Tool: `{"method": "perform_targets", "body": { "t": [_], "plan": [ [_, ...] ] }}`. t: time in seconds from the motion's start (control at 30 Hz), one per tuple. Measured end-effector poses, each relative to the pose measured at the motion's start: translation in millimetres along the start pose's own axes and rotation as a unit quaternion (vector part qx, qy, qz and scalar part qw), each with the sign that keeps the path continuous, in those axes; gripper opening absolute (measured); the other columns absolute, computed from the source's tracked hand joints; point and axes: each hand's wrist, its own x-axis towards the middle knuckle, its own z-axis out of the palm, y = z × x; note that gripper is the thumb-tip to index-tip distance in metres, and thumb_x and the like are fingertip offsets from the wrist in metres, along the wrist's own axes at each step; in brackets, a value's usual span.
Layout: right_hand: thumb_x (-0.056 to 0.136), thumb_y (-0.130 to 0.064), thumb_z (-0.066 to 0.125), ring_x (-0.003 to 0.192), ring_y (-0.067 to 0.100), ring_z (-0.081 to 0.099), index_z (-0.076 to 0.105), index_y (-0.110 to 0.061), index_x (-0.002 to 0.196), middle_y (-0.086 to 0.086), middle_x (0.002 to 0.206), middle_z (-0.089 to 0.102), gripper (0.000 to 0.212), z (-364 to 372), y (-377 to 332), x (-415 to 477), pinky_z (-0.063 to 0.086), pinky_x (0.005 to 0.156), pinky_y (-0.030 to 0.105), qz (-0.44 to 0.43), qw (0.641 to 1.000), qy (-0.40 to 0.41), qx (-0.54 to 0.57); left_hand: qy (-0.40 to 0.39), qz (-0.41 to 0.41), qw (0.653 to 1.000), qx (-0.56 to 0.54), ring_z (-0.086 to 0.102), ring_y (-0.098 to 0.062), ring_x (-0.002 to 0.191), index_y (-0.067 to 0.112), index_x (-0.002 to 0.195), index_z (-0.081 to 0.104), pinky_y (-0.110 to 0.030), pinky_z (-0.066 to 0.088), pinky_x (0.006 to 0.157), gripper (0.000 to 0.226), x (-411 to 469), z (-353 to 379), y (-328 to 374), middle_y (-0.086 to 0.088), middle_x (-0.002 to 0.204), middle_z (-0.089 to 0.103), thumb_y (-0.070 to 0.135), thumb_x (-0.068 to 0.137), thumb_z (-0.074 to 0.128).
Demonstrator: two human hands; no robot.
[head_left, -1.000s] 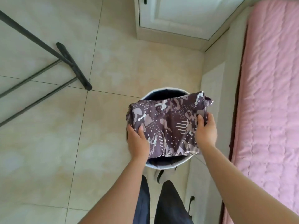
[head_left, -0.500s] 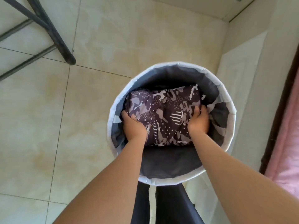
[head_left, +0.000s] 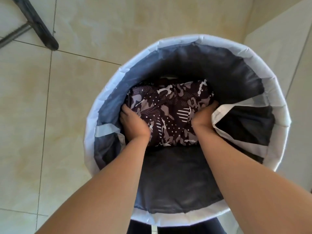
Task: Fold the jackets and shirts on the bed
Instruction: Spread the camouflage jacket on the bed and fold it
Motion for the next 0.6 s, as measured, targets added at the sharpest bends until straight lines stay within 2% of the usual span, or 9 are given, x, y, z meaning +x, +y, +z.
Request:
{"method": "perform_targets", "body": {
  "t": [0.07, 0.13, 0.2, 0.23, 0.27, 0.33, 0.4, 0.43, 0.6],
  "plan": [
    [0.096, -0.007, 0.049, 0.143, 0.033, 0.024, 0.005, -0.008, 0.152, 0.021, 0.156, 0.019, 0.072, 12, 22, 1, 0.02, 0.115, 0.032, -0.052, 0.987, 0.096, -0.122, 0.103, 0.155, 0.978, 0.092, 0.041, -0.029, 0.129, 0.01, 0.145, 0.032, -0.042, 0.037, 0.11, 0.066, -18, -4, 4, -0.012, 0.142, 0.042, 0.001, 0.086, 0.06],
    [0.084, -0.009, 0.066, 0.142, 0.032, 0.025, 0.002, -0.02, 0.152, 0.015, 0.156, 0.018, 0.094, 17, 39, -14, 0.032, 0.113, 0.045, -0.141, 0.952, 0.127, -0.239, 0.066, 0.301, 0.927, 0.215, 0.03, -0.027, 0.139, 0.013, 0.15, 0.025, -0.044, 0.026, 0.116, 0.085, -34, -14, 7, -0.009, 0.152, 0.03, 0.007, 0.079, 0.071],
    [0.071, -0.001, 0.073, 0.148, 0.031, 0.009, -0.009, -0.032, 0.152, 0.008, 0.16, -0.001, 0.119, 22, 47, -27, 0.031, 0.113, 0.046, -0.256, 0.884, 0.091, -0.379, -0.015, 0.39, 0.85, 0.355, -0.001, -0.03, 0.149, 0.016, 0.154, -0.001, -0.049, 0.009, 0.12, 0.108, -31, -22, 8, -0.012, 0.161, -0.007, 0.019, 0.077, 0.074],
    [0.071, 0.001, 0.072, 0.149, 0.03, -0.003, -0.019, -0.037, 0.149, 0.007, 0.16, -0.014, 0.125, 21, 48, -27, 0.024, 0.115, 0.045, -0.284, 0.853, 0.053, -0.435, -0.074, 0.37, 0.828, 0.415, -0.017, -0.03, 0.147, 0.015, 0.152, -0.014, -0.049, 0.002, 0.12, 0.121, -23, -27, 8, -0.013, 0.157, -0.026, 0.027, 0.074, 0.078],
    [0.075, -0.001, 0.069, 0.148, 0.03, -0.014, -0.028, -0.039, 0.145, 0.006, 0.157, -0.025, 0.125, 21, 52, -18, 0.018, 0.118, 0.045, -0.288, 0.839, 0.025, -0.46, -0.103, 0.346, 0.816, 0.452, -0.026, -0.029, 0.144, 0.014, 0.149, -0.022, -0.048, -0.002, 0.12, 0.133, -13, -30, 6, -0.013, 0.152, -0.037, 0.035, 0.069, 0.081],
    [0.079, -0.008, 0.068, 0.145, 0.029, -0.023, -0.028, -0.039, 0.144, 0.004, 0.154, -0.034, 0.12, 14, 56, 11, 0.014, 0.12, 0.047, -0.258, 0.847, -0.02, -0.465, -0.137, 0.316, 0.809, 0.477, -0.031, -0.026, 0.142, 0.012, 0.147, -0.027, -0.043, -0.005, 0.12, 0.146, 9, -30, 4, -0.011, 0.148, -0.044, 0.047, 0.06, 0.086],
    [0.081, -0.008, 0.065, 0.146, 0.027, -0.023, -0.011, -0.038, 0.151, 0.0, 0.156, -0.031, 0.108, 9, 62, 40, 0.012, 0.121, 0.048, -0.244, 0.871, -0.049, -0.424, -0.177, 0.312, 0.804, 0.475, -0.031, -0.024, 0.142, 0.013, 0.146, -0.029, -0.039, -0.008, 0.119, 0.151, 29, -23, 2, -0.009, 0.149, -0.042, 0.05, 0.056, 0.087],
    [0.081, -0.005, 0.063, 0.146, 0.026, -0.022, -0.007, -0.036, 0.152, 0.0, 0.156, -0.03, 0.105, 10, 64, 52, 0.011, 0.121, 0.046, -0.244, 0.871, -0.063, -0.422, -0.192, 0.31, 0.8, 0.476, -0.031, -0.023, 0.142, 0.013, 0.146, -0.03, -0.037, -0.01, 0.117, 0.153, 39, -18, 1, -0.007, 0.15, -0.042, 0.049, 0.055, 0.087],
    [0.077, 0.001, 0.065, 0.148, 0.025, -0.014, -0.017, -0.037, 0.15, 0.002, 0.157, -0.029, 0.116, 27, 71, 89, 0.01, 0.121, 0.043, -0.204, 0.85, -0.084, -0.479, -0.212, 0.285, 0.819, 0.451, -0.033, -0.018, 0.14, 0.014, 0.142, -0.036, -0.033, -0.014, 0.114, 0.154, 61, 13, -8, -0.003, 0.148, -0.045, 0.047, 0.056, 0.088]
  ]
}}
